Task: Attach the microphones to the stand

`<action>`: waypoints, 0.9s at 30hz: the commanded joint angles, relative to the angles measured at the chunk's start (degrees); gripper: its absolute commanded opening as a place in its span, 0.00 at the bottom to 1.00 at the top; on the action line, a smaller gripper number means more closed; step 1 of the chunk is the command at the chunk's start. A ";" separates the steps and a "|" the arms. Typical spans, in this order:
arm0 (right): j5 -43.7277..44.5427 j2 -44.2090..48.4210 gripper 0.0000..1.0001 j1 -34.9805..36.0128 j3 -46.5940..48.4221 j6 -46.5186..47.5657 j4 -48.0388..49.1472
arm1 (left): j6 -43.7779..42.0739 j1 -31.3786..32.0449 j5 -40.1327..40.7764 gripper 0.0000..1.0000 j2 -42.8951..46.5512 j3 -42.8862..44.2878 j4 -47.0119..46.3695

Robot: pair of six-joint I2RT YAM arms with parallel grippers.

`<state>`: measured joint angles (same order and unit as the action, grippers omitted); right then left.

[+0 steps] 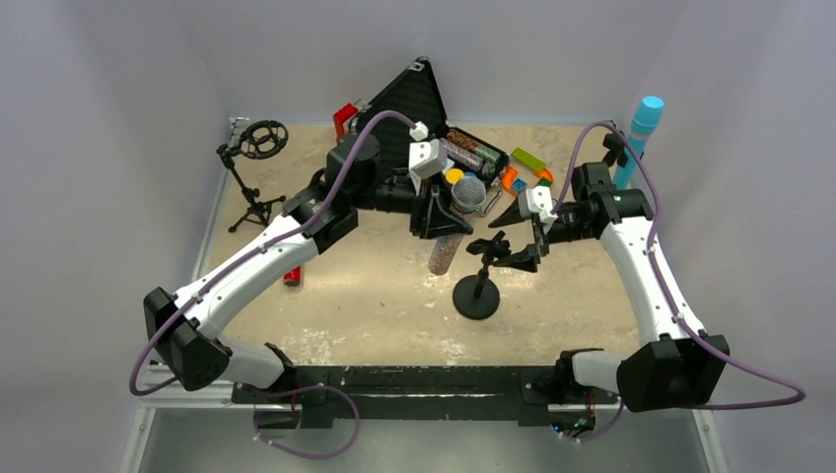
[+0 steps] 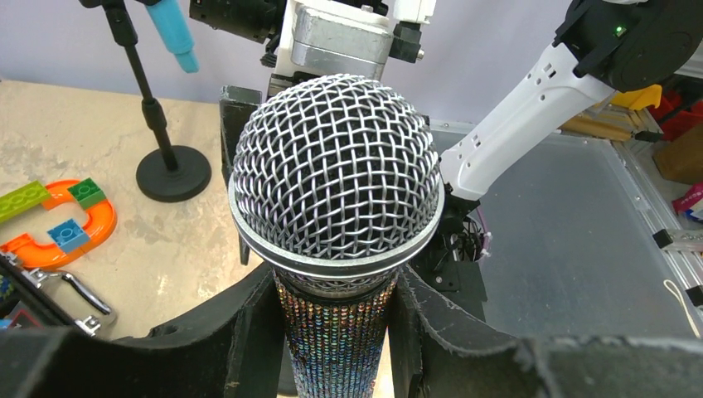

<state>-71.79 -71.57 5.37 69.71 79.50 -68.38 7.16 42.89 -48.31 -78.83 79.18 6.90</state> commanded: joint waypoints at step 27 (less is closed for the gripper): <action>-7.67 -4.37 0.07 -2.03 2.88 14.33 -16.80 | -1.38 4.33 -3.12 0.00 -7.58 5.40 -8.19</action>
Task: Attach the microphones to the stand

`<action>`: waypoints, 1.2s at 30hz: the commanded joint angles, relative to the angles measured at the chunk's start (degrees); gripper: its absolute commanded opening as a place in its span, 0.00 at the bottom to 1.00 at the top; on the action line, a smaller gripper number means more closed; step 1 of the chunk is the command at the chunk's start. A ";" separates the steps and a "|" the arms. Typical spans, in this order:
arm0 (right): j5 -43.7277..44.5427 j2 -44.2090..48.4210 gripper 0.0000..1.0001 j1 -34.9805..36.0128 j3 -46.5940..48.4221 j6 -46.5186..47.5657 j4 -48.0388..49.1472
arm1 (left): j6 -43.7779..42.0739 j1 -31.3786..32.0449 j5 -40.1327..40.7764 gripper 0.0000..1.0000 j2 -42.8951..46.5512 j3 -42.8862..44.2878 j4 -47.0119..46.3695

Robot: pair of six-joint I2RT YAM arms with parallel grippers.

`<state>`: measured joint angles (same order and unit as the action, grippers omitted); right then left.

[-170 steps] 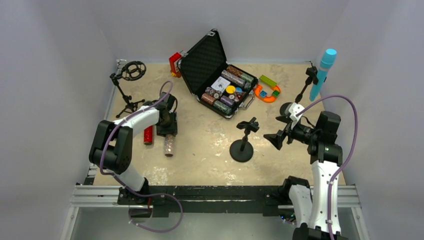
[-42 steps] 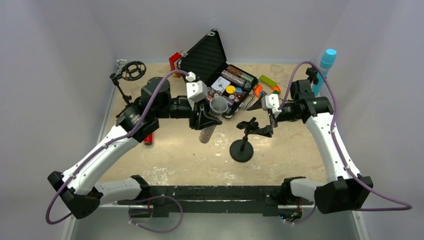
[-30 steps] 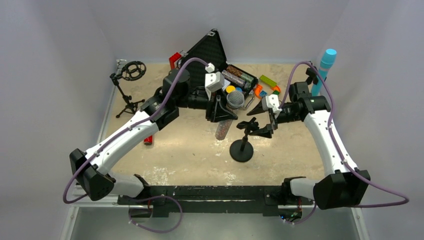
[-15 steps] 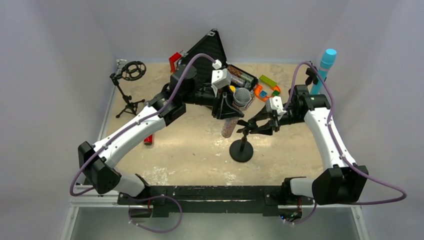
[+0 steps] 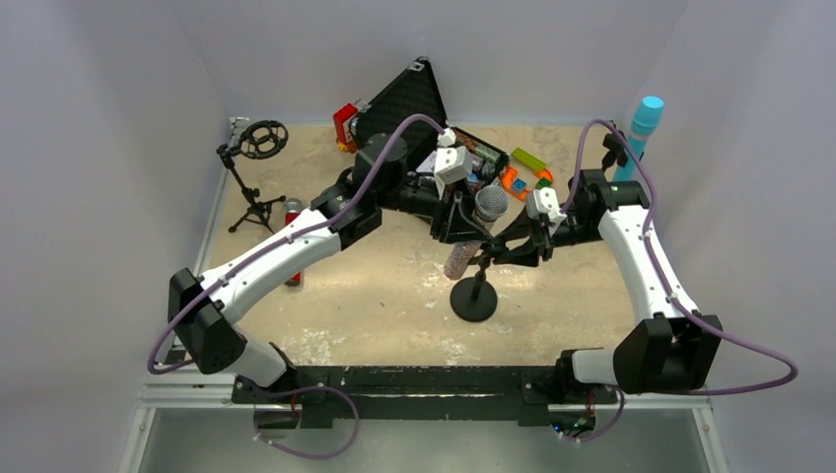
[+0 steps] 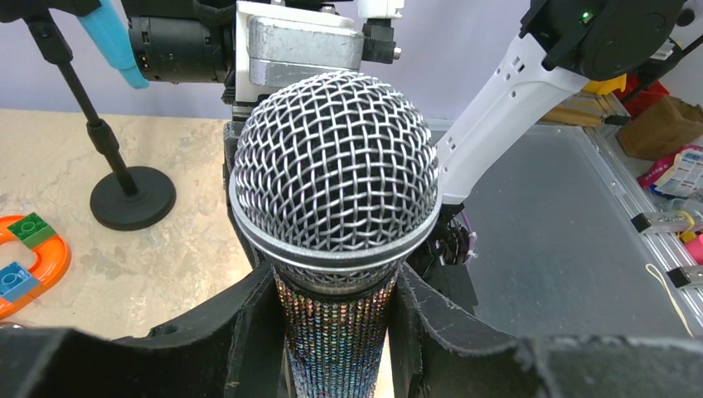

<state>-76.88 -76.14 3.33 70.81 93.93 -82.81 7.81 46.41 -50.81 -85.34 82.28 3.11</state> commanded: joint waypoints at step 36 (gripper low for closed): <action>-4.45 0.98 0.41 0.00 0.50 -3.99 -2.22 | 4.52 2.50 15.76 0.00 1.31 -21.08 -41.90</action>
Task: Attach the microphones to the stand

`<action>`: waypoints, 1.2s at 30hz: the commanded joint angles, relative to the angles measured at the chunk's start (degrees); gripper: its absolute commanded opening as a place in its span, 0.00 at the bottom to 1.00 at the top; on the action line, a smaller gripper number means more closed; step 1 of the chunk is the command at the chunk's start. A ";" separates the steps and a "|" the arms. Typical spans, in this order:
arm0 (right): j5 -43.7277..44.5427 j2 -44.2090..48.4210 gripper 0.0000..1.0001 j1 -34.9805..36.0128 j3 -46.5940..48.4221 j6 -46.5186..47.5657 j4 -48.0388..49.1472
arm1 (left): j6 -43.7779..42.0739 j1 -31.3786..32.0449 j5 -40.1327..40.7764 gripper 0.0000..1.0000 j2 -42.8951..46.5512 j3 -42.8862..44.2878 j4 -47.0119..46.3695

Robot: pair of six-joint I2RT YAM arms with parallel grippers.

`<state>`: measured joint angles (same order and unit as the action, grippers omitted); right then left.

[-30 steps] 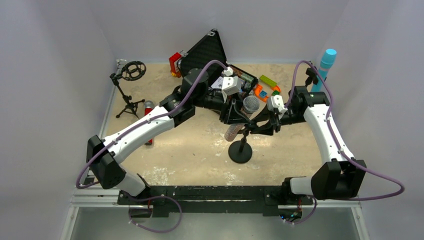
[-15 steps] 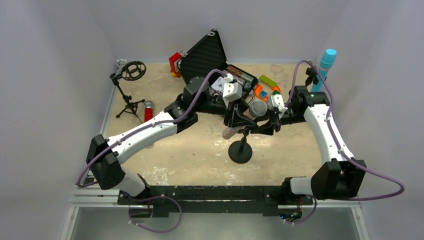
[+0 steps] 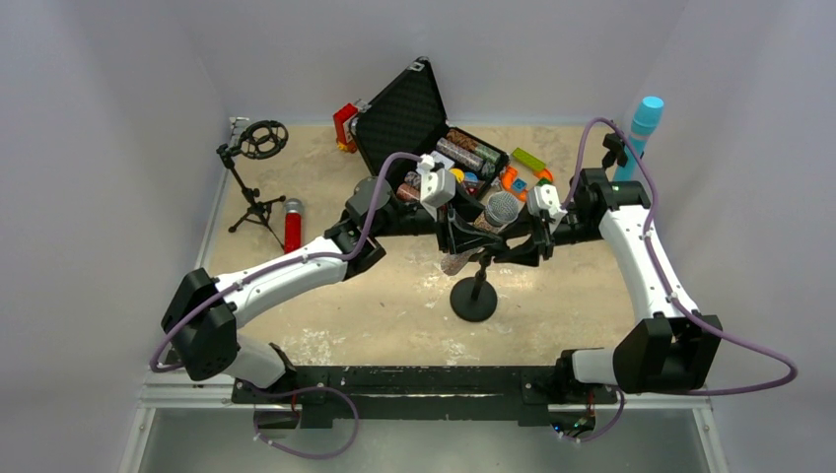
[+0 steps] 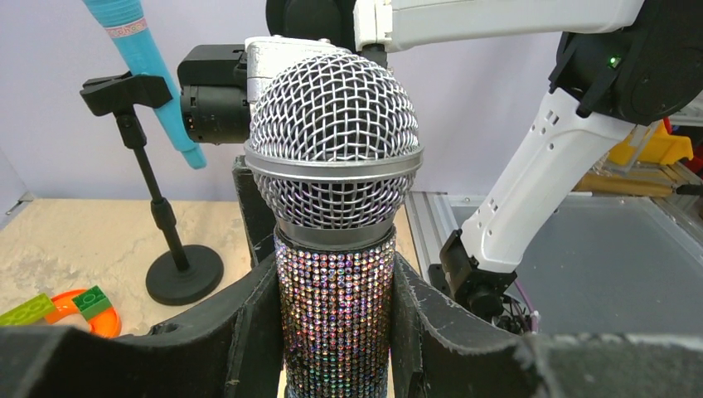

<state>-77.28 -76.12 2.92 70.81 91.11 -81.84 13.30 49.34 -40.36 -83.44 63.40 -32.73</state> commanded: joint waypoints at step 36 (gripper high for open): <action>-4.20 -0.70 0.64 0.40 -0.12 -2.48 -3.34 | 5.77 0.14 8.01 0.00 -5.25 -7.78 -24.86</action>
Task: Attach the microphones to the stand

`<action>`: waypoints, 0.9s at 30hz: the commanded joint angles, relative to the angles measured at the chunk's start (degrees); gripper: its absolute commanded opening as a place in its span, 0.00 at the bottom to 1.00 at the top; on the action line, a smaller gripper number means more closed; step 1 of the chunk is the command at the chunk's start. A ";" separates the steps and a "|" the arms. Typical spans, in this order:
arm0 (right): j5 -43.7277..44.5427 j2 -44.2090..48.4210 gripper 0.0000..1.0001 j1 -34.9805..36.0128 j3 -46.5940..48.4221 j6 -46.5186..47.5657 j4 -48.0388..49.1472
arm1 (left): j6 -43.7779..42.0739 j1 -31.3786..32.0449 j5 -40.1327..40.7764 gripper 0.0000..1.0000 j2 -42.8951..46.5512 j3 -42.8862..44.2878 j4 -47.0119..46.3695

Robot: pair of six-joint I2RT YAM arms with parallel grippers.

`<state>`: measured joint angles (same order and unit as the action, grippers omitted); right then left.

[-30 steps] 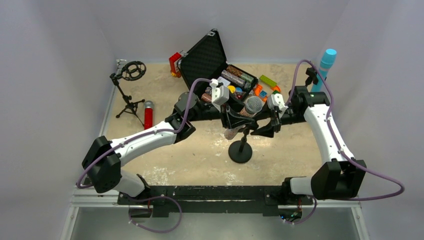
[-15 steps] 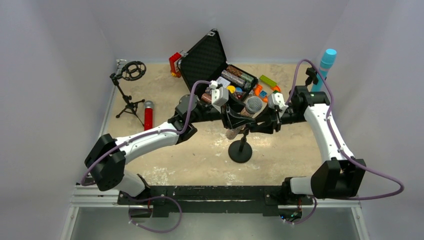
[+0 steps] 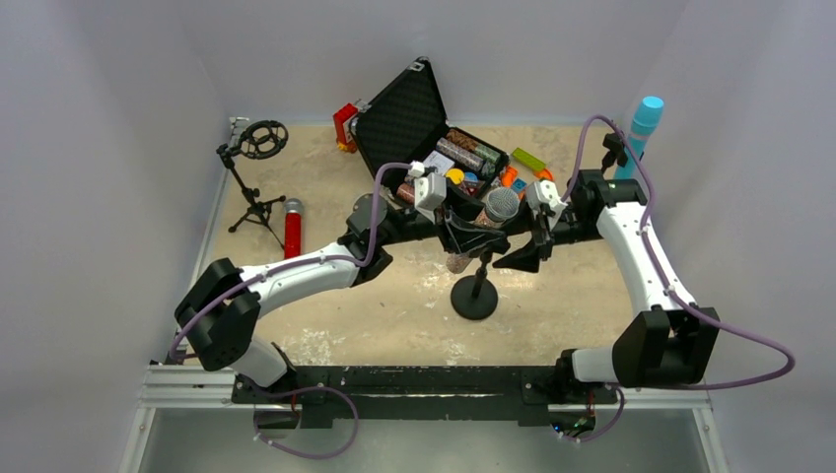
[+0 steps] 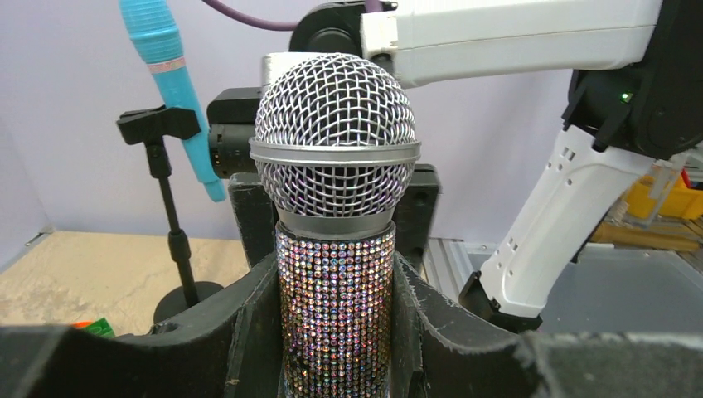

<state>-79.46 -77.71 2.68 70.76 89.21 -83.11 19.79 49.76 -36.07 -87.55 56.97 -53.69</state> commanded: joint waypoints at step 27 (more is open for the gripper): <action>-2.72 -1.82 0.77 5.19 8.89 -5.01 -2.01 | 2.06 -0.35 6.11 0.72 9.71 -4.14 4.25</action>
<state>-80.60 -78.30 6.68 77.34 85.41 -84.18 22.13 49.65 -29.78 -82.41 52.86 -50.85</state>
